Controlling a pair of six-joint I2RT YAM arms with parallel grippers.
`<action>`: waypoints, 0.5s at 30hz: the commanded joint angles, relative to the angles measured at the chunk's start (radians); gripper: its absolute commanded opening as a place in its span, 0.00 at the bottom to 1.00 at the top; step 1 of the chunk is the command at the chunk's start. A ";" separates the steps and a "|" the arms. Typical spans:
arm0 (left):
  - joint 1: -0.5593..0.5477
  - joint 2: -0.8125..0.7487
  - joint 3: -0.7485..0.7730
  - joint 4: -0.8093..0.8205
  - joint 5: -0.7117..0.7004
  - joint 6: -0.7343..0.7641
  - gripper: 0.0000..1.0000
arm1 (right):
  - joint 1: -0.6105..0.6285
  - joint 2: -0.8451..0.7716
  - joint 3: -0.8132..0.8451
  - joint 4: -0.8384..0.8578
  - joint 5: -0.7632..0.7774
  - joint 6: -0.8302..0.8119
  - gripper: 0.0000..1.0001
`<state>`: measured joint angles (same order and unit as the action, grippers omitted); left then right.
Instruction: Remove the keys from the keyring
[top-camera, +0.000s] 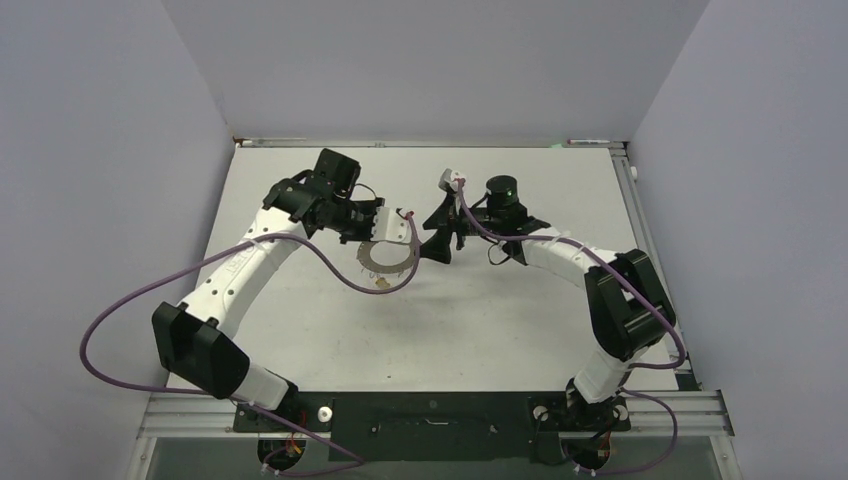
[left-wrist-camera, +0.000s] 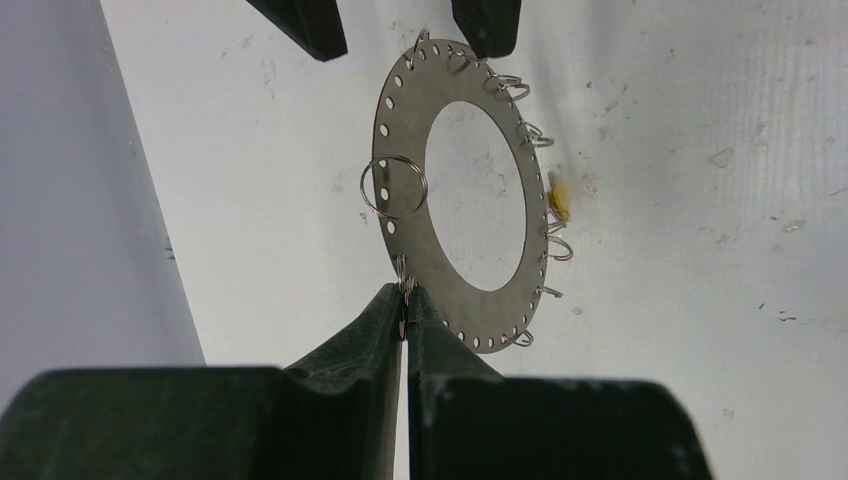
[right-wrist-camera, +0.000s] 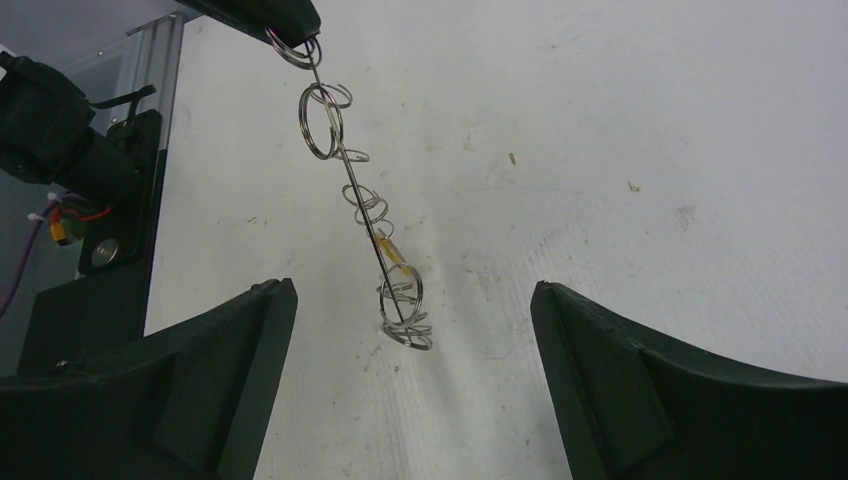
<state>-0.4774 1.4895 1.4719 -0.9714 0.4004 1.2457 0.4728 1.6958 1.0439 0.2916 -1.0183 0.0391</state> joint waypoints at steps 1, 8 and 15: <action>-0.001 -0.060 0.090 -0.074 0.115 -0.016 0.00 | 0.035 -0.042 0.033 0.041 -0.111 -0.081 0.89; -0.001 -0.083 0.136 -0.069 0.178 -0.099 0.00 | 0.071 -0.073 -0.009 0.083 -0.120 -0.005 0.68; 0.026 -0.077 0.175 -0.006 0.236 -0.244 0.00 | 0.070 -0.092 0.020 0.040 -0.131 0.073 0.34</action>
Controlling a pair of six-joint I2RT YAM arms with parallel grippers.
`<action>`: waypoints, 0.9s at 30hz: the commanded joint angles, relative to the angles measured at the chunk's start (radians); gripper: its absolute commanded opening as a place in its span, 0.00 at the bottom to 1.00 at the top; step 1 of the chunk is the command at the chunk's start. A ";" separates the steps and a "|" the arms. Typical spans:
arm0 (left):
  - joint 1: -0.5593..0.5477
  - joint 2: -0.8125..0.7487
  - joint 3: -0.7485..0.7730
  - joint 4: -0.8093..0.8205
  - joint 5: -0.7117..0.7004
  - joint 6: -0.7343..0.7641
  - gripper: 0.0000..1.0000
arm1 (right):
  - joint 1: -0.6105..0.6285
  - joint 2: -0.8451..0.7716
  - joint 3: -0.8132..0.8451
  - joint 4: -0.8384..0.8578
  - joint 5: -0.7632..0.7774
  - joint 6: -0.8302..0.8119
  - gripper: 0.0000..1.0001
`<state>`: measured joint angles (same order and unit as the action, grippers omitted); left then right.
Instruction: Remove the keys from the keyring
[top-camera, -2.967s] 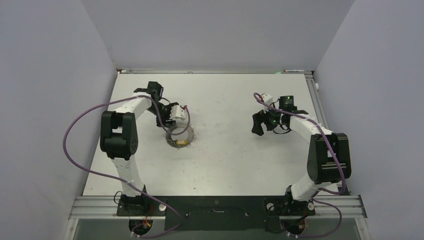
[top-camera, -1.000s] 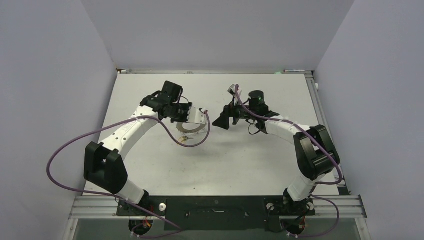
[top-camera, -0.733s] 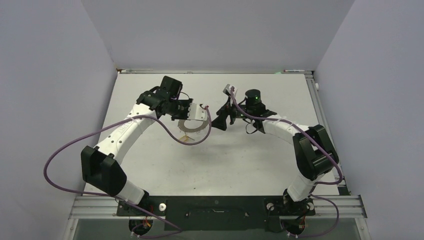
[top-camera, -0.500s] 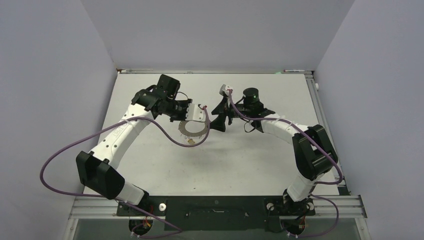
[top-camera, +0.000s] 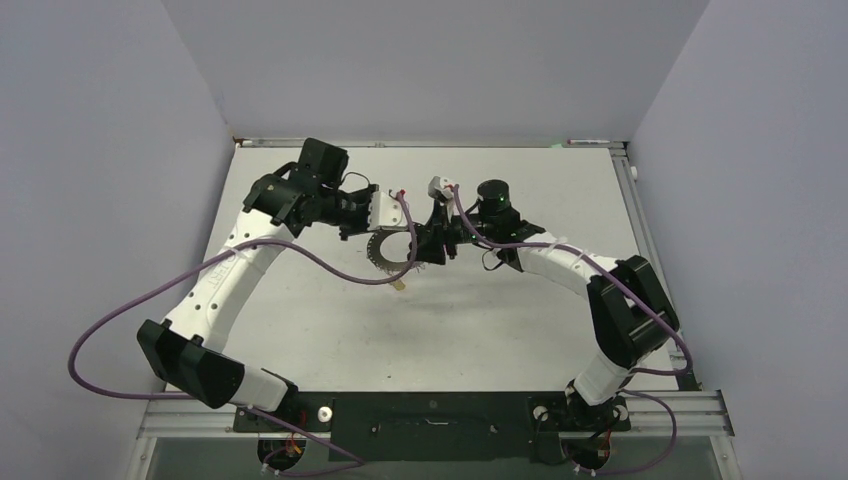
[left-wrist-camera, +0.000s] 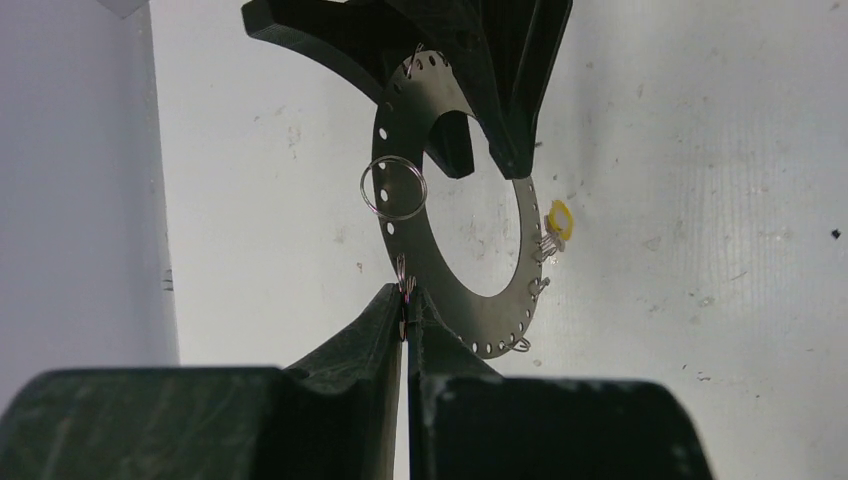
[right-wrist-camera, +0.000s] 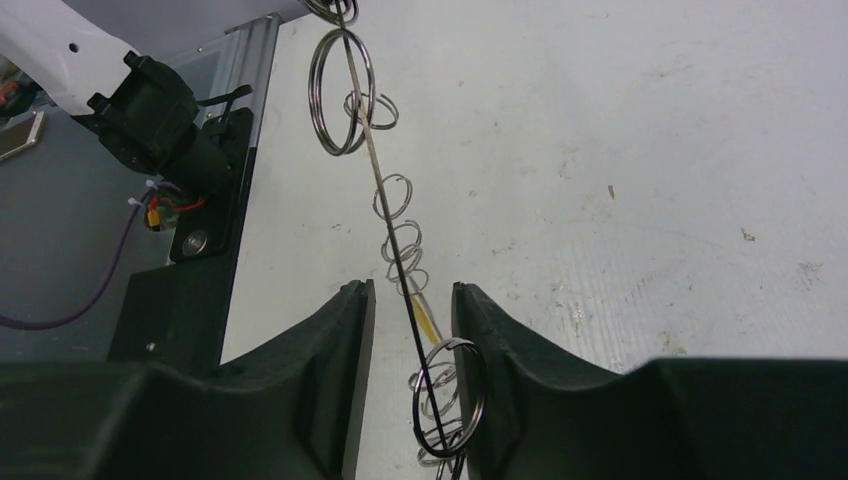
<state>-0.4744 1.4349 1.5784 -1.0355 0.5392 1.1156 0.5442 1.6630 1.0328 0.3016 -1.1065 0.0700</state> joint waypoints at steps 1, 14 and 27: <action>0.030 -0.020 0.075 0.069 0.113 -0.146 0.00 | -0.002 -0.062 0.034 0.030 -0.042 0.058 0.31; 0.204 -0.040 0.062 0.357 0.247 -0.705 0.80 | -0.096 -0.088 0.097 0.171 0.019 0.444 0.05; 0.606 -0.155 -0.517 1.609 0.469 -1.863 0.96 | -0.192 -0.106 0.235 0.009 0.025 0.424 0.05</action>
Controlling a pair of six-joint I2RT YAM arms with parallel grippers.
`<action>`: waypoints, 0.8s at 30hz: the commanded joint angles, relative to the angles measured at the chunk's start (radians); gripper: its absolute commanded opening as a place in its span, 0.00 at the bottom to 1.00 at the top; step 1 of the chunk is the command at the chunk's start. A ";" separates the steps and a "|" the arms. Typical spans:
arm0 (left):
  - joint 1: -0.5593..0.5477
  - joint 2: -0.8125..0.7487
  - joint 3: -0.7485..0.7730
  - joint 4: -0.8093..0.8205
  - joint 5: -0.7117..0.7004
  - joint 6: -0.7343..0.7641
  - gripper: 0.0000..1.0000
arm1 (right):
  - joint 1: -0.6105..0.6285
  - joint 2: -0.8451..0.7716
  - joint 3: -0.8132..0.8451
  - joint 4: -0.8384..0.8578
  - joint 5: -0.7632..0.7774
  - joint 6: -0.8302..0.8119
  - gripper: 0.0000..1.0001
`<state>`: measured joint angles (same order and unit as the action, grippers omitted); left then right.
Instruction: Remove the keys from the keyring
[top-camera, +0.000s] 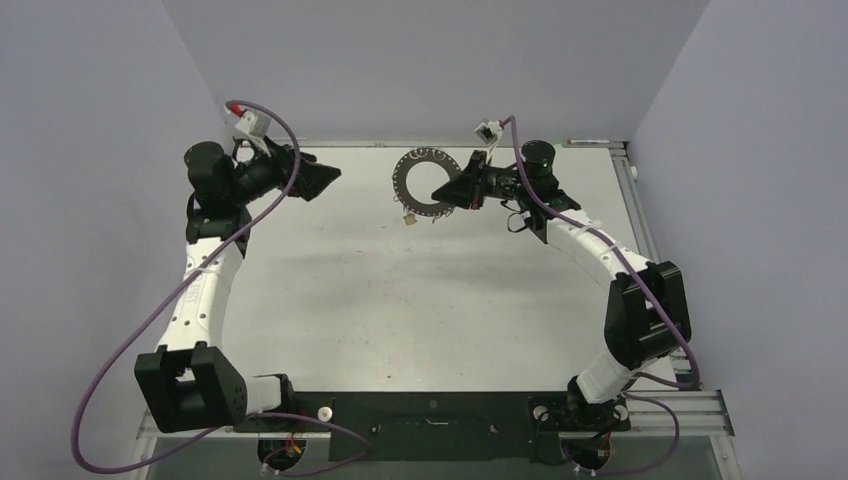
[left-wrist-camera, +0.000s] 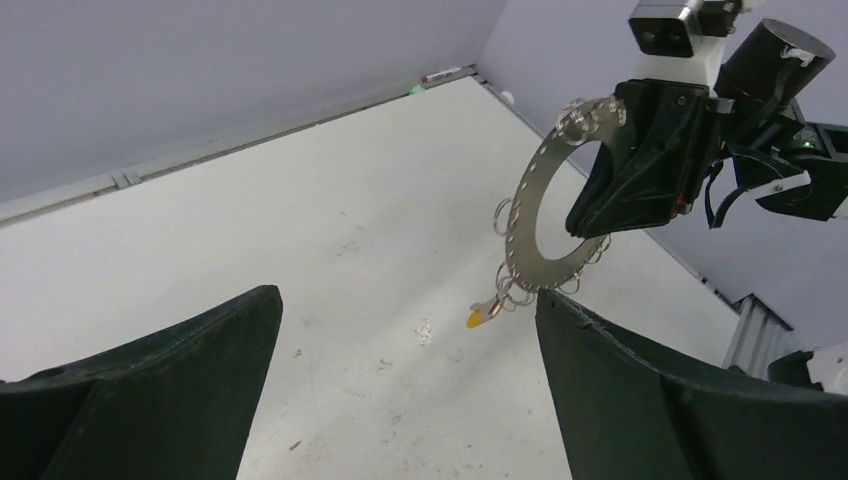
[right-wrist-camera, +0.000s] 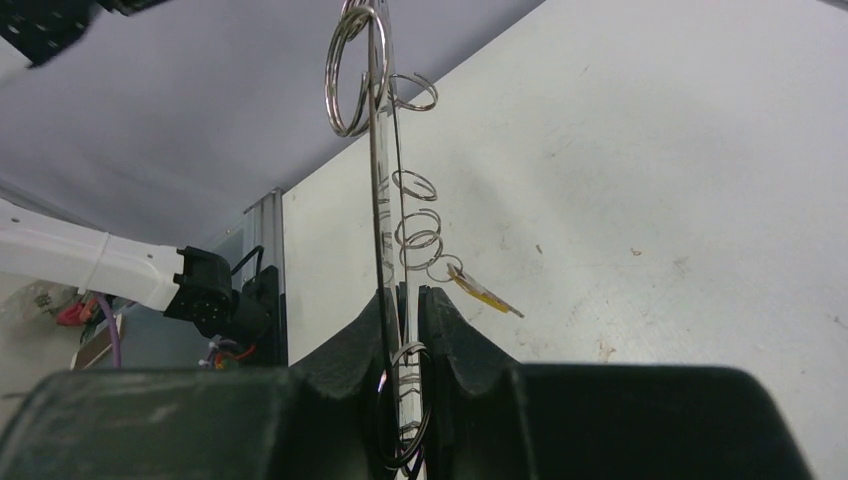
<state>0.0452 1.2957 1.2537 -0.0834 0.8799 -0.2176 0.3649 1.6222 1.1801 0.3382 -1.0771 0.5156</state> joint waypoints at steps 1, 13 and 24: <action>0.105 -0.007 -0.234 0.770 0.127 -0.601 0.96 | -0.013 -0.063 0.102 -0.044 -0.002 -0.026 0.05; -0.004 -0.062 -0.499 0.769 0.129 -0.398 0.96 | -0.014 -0.051 0.159 -0.025 0.013 0.054 0.05; -0.257 0.069 -0.558 0.946 0.107 -0.218 0.96 | -0.005 -0.039 0.139 0.058 -0.013 0.148 0.05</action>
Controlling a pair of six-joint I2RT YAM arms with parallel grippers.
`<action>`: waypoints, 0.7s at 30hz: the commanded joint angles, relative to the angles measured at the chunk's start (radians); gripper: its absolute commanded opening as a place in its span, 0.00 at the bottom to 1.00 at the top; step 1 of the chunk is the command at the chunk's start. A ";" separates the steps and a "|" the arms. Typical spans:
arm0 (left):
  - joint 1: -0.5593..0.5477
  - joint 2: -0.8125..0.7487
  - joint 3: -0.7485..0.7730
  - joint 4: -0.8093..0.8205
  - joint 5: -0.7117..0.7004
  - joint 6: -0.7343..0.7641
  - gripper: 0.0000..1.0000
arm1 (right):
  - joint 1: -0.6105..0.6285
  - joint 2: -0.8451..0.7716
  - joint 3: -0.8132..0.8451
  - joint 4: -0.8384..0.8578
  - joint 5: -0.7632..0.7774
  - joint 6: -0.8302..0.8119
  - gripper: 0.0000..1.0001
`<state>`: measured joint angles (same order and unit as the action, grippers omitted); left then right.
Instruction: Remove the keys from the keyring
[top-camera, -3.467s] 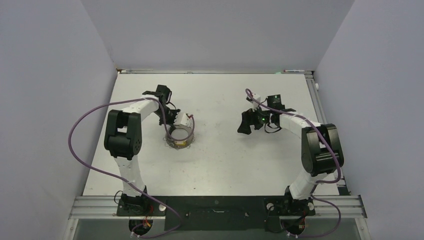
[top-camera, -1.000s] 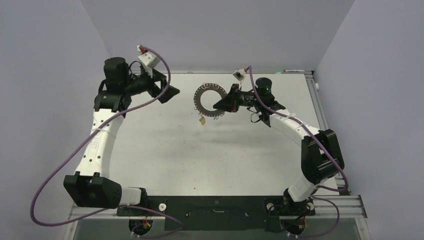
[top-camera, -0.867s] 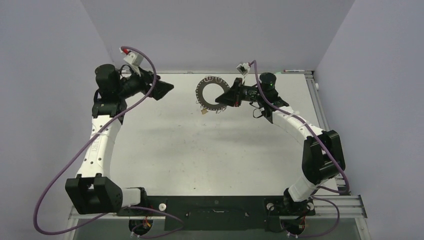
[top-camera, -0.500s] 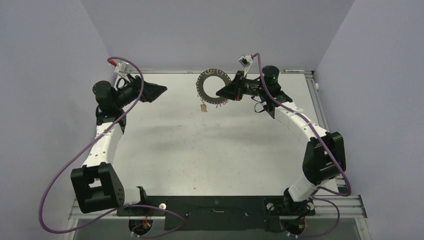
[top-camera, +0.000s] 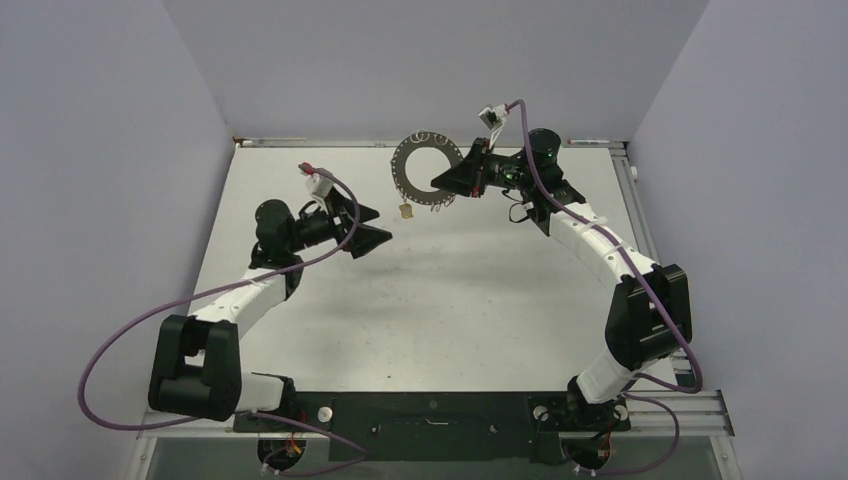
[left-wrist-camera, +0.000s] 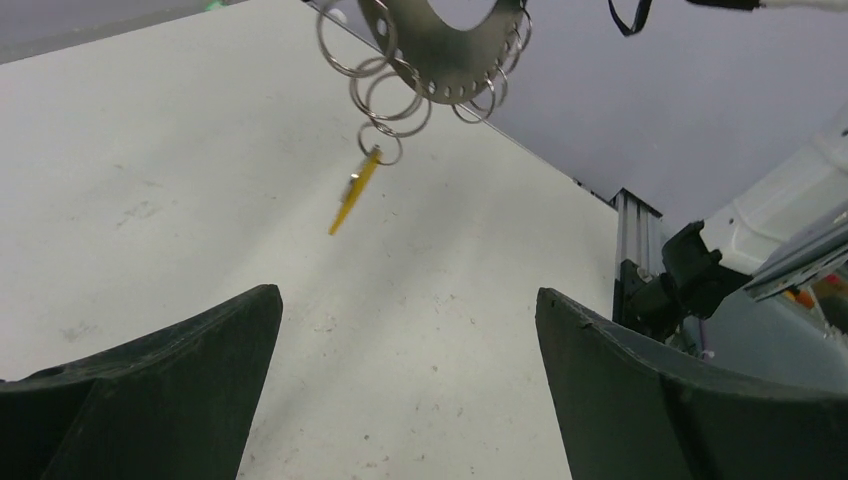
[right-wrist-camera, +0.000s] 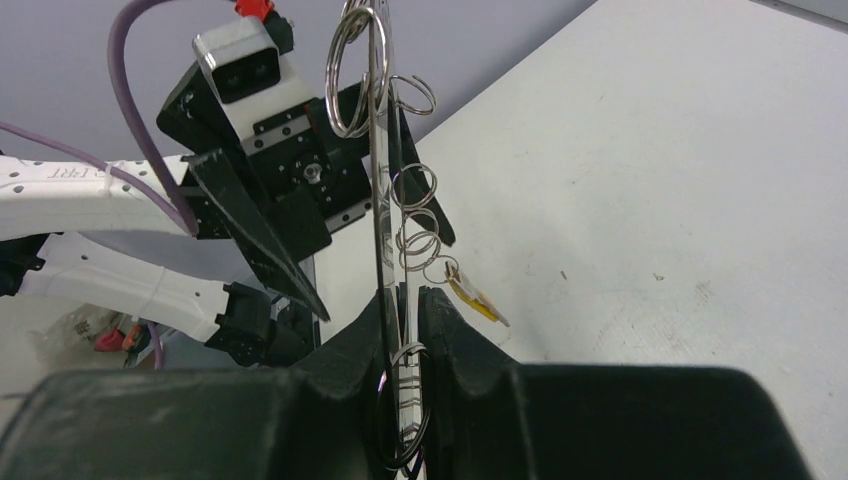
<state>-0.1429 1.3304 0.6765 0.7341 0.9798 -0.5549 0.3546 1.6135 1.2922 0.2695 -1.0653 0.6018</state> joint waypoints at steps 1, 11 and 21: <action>-0.080 0.045 0.021 0.129 0.000 0.145 0.96 | 0.006 -0.028 0.023 0.138 -0.026 0.070 0.05; -0.110 0.131 -0.050 0.411 -0.094 0.226 0.92 | 0.010 -0.015 0.019 0.184 -0.023 0.113 0.05; -0.157 0.227 -0.048 0.654 -0.131 0.112 0.72 | 0.035 -0.049 -0.002 0.217 -0.027 0.157 0.05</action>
<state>-0.2874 1.5185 0.6113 1.1896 0.8783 -0.3782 0.3756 1.6135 1.2915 0.4042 -1.0824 0.7361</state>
